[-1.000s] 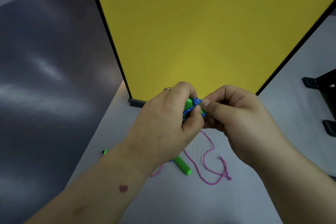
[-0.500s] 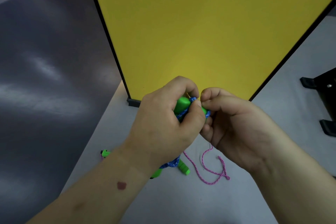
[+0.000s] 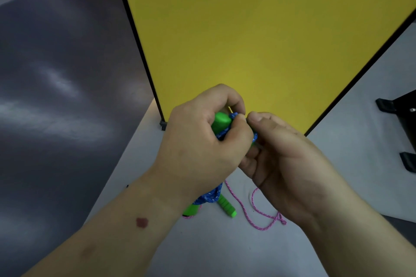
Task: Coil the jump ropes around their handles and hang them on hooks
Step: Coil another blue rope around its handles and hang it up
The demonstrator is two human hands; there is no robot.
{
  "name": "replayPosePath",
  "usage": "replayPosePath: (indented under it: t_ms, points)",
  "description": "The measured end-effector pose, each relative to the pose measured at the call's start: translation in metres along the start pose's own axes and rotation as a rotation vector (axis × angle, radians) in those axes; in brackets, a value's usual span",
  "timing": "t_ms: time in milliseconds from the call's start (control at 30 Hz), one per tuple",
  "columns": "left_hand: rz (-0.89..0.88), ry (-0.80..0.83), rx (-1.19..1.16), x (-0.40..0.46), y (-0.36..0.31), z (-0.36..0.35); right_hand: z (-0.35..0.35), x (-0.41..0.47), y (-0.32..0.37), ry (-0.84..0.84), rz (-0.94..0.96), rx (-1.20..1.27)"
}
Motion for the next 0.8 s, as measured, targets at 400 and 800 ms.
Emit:
replayPosePath:
  t_ms: [400, 800]
  points:
    - [-0.065, -0.039, 0.038, -0.001, -0.007, 0.003, -0.005, -0.005, 0.007, -0.035, -0.014, 0.027]
    - [0.226, -0.387, -0.152, 0.01, 0.028, 0.023, 0.008, -0.005, 0.019, 0.01, 0.179, -0.57]
Point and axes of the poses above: each hand's wrist, its own x-axis towards the middle knuckle, its own z-axis out of the back of the hand, y = z × x, the point moved 6 cm from there along x, towards the middle knuckle, and after that the axes turned 8 degrees about -x, right-handed, at the moved point
